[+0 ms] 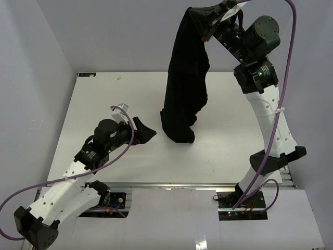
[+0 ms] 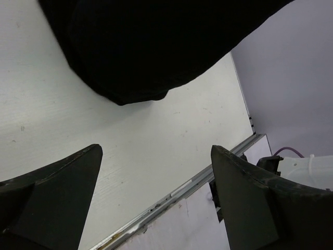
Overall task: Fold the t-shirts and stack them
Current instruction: Flatten out the tshirt
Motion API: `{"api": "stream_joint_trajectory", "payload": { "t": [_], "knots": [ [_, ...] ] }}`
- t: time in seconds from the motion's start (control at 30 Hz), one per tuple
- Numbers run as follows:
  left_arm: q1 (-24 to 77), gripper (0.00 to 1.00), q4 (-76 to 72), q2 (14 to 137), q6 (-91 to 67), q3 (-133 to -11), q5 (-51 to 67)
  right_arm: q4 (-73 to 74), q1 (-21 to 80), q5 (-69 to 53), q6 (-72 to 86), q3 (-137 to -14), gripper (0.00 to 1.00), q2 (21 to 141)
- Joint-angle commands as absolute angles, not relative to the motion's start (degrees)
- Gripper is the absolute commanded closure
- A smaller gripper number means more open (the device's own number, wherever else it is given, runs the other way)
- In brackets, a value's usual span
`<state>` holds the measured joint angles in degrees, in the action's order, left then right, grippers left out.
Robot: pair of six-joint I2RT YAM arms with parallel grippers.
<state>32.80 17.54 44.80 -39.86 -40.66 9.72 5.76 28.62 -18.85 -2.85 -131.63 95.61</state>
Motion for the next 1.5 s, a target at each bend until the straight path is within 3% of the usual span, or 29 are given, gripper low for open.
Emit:
{"api": "stream_joint_trajectory", "payload": {
  "t": [0.0, 0.17, 0.3, 0.5, 0.77, 1.2, 1.3, 1.4, 1.43, 1.47],
  "knots": [
    [32.96, 0.02, 17.93, 44.2, -39.02, -41.66, 9.92, -3.95, 28.39, -10.91, -5.09, -132.55, 0.94, 91.59],
    [33.31, 0.02, 16.36, 49.65, -38.58, -42.36, 13.18, -5.18, 24.88, -8.7, -10.54, -115.27, 0.94, 83.33],
    [35.15, 0.02, 13.72, 55.01, -38.06, -42.89, 13.54, -4.49, 19.09, -10.28, -10.64, -108.12, 0.94, 80.08],
    [43.75, 0.02, 12.92, 67.66, -33.41, -47.63, 2.75, -3.25, 18.37, -13.09, -8.79, -98.11, 0.94, 75.77],
    [58.52, 0.02, 5.64, 81.88, -24.45, -54.04, -21.51, -1.58, 18.37, -13.89, -5.89, -95.01, 0.94, 74.36],
    [61.52, 0.03, 9.84, 102.03, -12.22, -66.27, -33.04, -1.41, 17.93, -13.97, -4.22, -95.1, 0.94, 74.36],
    [61.52, 0.1, 10.46, 104.32, -11.16, -68.19, -31.91, -1.32, 17.4, -14.06, -4.22, -95.1, 0.94, 74.27],
    [61.52, 0.34, 11.42, 105.56, -11.51, -68.56, -29.53, -1.14, 16.61, -14.15, -4.22, -95.01, 0.94, 74.18],
    [61.44, 0.53, 11.69, 105.03, -11.95, -68.29, -29.44, -1.06, 16.44, -14.24, -4.22, -95.01, 0.94, 74.18],
    [61.44, 0.64, 11.86, 104.51, -12.65, -67.94, -29.62, -1.05, 16.0, -14.33, -4.31, -94.84, 0.94, 73.92]
  ]
}}
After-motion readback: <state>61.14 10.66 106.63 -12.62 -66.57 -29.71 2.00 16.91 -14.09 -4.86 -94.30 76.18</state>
